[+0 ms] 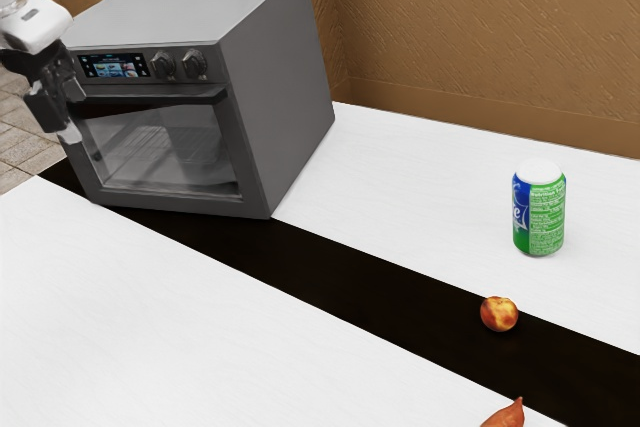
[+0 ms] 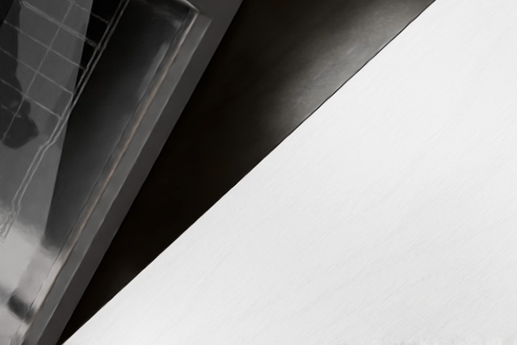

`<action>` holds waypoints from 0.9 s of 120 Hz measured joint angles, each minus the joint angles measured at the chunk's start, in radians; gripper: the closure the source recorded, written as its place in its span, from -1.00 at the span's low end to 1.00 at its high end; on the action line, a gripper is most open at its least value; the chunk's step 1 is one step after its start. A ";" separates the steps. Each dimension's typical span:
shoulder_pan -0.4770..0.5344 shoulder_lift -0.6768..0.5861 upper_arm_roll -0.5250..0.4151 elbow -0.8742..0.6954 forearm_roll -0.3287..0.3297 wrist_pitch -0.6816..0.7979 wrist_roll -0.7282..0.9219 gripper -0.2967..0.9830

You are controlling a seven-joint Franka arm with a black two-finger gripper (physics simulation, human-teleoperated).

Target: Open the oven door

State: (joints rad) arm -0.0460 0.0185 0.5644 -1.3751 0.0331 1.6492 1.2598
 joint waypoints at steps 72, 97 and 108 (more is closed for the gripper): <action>0.070 0.127 -0.005 0.016 -0.067 0.286 0.480 -0.53; 0.072 0.159 -0.021 0.000 -0.084 0.374 0.534 -0.53; 0.073 0.154 -0.021 -0.032 -0.083 0.418 0.545 -0.53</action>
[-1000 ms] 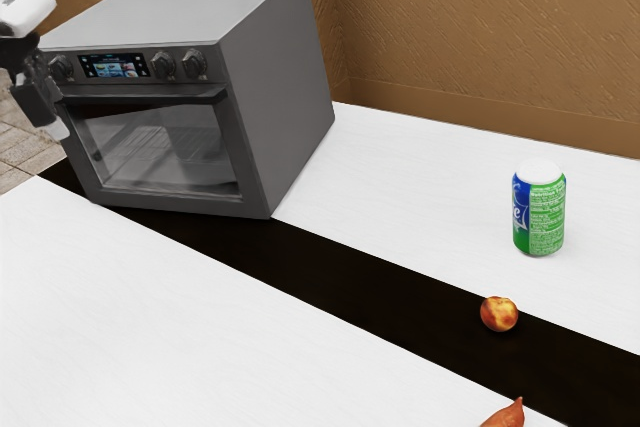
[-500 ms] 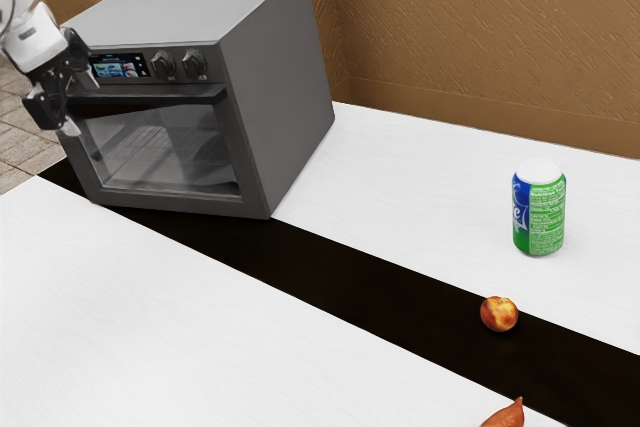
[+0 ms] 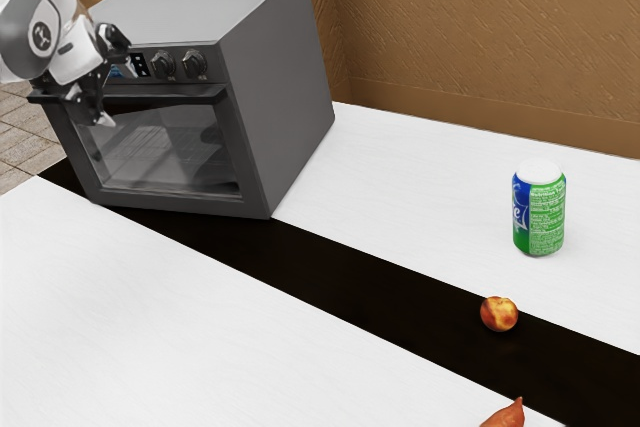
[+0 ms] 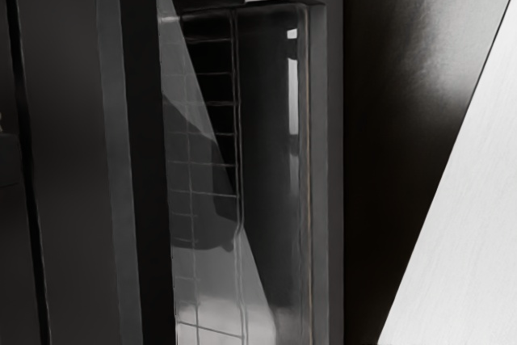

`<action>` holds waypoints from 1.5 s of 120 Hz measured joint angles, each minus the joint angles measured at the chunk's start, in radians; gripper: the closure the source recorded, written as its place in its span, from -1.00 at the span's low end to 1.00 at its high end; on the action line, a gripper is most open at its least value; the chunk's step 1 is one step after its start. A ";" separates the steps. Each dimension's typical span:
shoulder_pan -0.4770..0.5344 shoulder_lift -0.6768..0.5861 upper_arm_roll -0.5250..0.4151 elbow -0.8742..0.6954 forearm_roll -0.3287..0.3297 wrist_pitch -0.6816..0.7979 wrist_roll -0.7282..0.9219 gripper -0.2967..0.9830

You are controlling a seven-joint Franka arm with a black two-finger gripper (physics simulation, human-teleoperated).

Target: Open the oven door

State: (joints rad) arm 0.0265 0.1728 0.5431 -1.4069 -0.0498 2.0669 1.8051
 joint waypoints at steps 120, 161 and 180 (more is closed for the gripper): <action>0.000 0.000 0.007 -0.127 0.003 0.168 0.026 -0.56; 0.101 -1.019 -0.138 -1.040 0.384 0.242 -0.066 -0.47; 0.124 -0.377 -0.573 0.132 0.274 -0.294 -0.352 -0.51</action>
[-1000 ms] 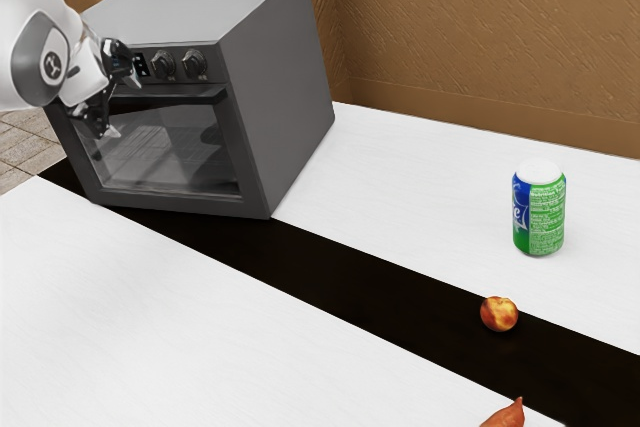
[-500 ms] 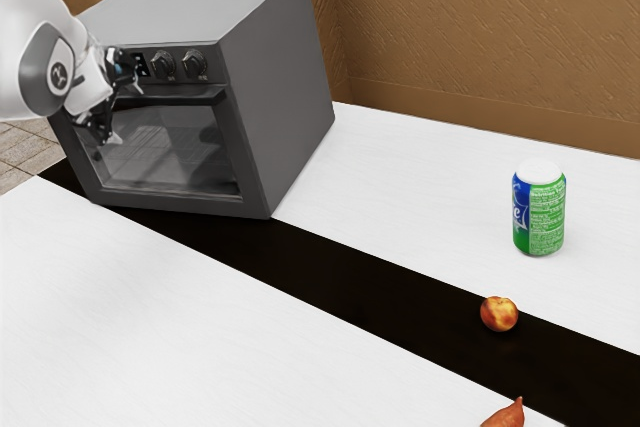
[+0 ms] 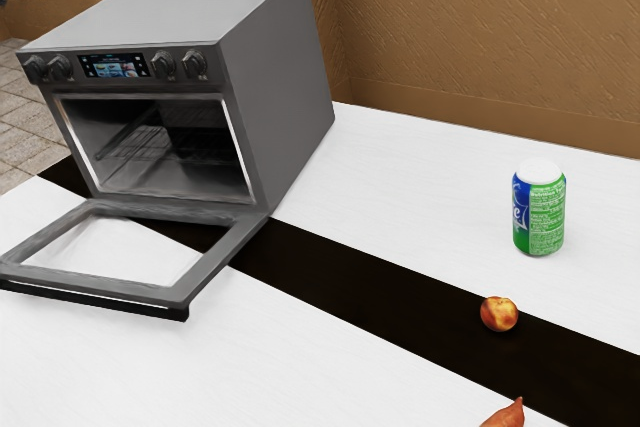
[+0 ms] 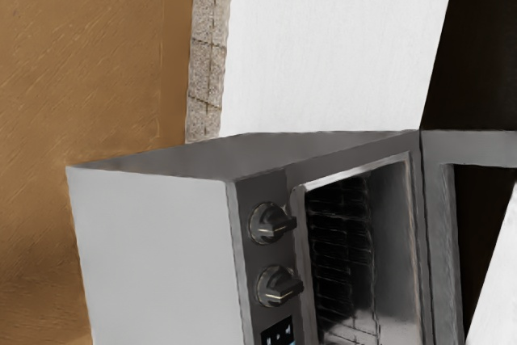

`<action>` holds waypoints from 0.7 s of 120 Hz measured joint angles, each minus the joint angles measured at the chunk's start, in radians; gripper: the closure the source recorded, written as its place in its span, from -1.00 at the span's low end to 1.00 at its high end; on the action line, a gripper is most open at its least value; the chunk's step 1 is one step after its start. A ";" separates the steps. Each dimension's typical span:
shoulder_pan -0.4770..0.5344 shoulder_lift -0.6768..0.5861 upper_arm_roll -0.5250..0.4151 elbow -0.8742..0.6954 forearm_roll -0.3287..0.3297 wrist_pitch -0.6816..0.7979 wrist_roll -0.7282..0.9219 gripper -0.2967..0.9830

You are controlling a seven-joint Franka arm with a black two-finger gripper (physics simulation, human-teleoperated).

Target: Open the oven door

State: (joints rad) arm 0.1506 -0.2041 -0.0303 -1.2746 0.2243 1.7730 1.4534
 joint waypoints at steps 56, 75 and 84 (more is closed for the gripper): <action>0.028 0.287 -0.031 -0.029 -0.203 -0.325 -0.690 -0.53; 0.010 0.302 -0.031 -0.024 -0.216 -0.339 -0.793 -0.53; 0.012 0.303 -0.030 -0.024 -0.220 -0.343 -0.832 -0.53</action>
State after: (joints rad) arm 0.1625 0.0984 -0.0607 -1.2983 0.0041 1.4302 0.6218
